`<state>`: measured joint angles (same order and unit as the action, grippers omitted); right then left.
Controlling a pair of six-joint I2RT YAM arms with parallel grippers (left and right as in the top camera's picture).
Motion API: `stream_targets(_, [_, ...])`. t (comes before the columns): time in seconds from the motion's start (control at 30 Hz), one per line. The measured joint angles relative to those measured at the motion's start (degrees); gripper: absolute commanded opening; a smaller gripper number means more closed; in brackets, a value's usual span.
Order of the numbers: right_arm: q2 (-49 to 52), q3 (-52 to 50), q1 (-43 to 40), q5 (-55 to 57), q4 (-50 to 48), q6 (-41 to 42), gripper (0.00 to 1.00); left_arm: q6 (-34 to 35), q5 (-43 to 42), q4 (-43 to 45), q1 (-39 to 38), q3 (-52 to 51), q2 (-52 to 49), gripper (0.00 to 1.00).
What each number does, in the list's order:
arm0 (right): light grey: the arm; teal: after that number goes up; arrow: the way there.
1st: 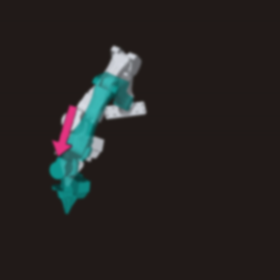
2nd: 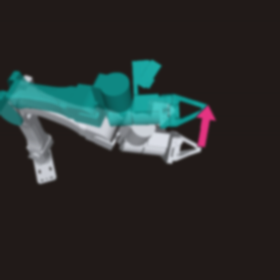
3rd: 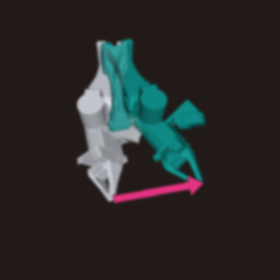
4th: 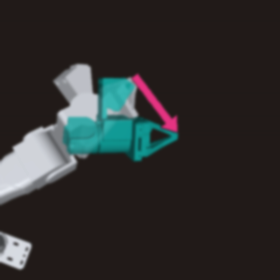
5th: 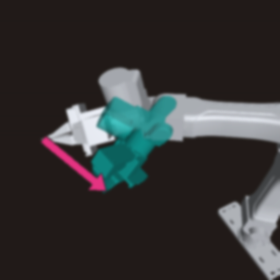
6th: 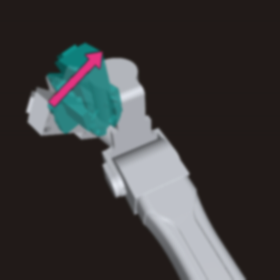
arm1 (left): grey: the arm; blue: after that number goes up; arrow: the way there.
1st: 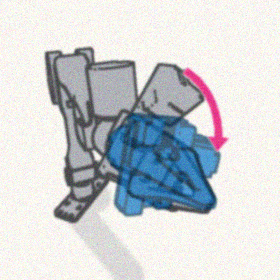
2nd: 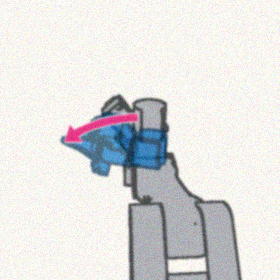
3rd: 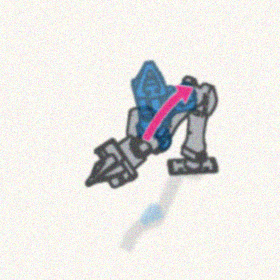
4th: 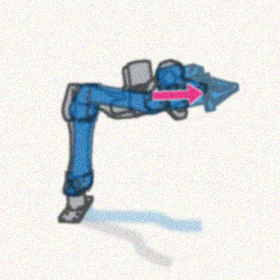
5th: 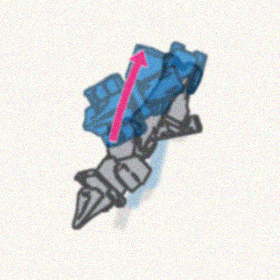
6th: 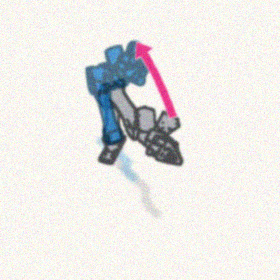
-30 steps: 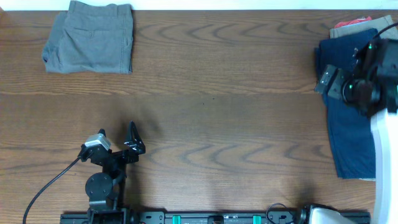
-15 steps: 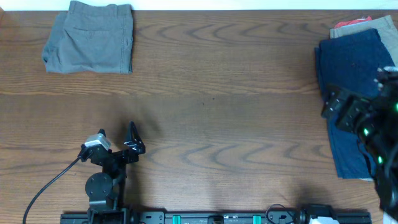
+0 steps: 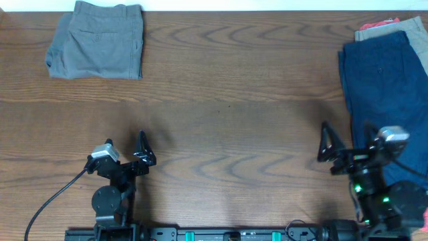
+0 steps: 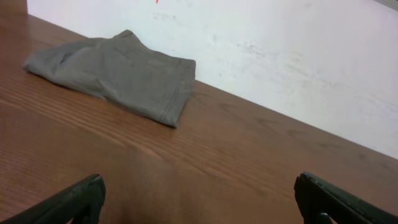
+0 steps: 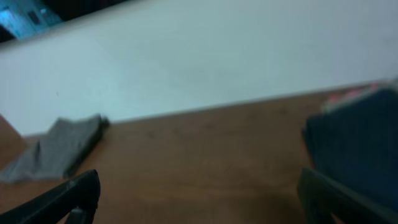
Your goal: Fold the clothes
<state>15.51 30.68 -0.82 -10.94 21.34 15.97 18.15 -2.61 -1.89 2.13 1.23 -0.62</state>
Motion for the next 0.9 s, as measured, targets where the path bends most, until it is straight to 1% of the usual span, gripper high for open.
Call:
stream_targets(0.13, [-6.67,-7.45,0.04,-0.5,-4.68,-1.66,0.99,-0.02,0.02,0.0,0.0,0.0,0.0,0.98])
stream_targets(0.23, [-10.91,-11.63,0.07,-0.87,-6.27,-3.26,0.99,-0.02,0.02,0.02,0.0,0.0,0.0,0.97])
stream_targets(0.37, [-14.08,-16.48,0.11,-1.05,-8.55,-3.93,0.99,-0.02,0.02,0.0,0.0,0.0,0.0,0.98])
stream_targets(0.73, [-14.82,-28.37,0.11,-1.31,-24.2,-4.52,0.99,-0.02,0.02,0.02,0.0,0.0,0.0,0.98])
stream_targets(0.9, [-14.82,-30.27,0.11,-1.51,-25.53,-6.97,0.99,-0.02,0.02,0.02,0.0,0.0,0.0,0.98])
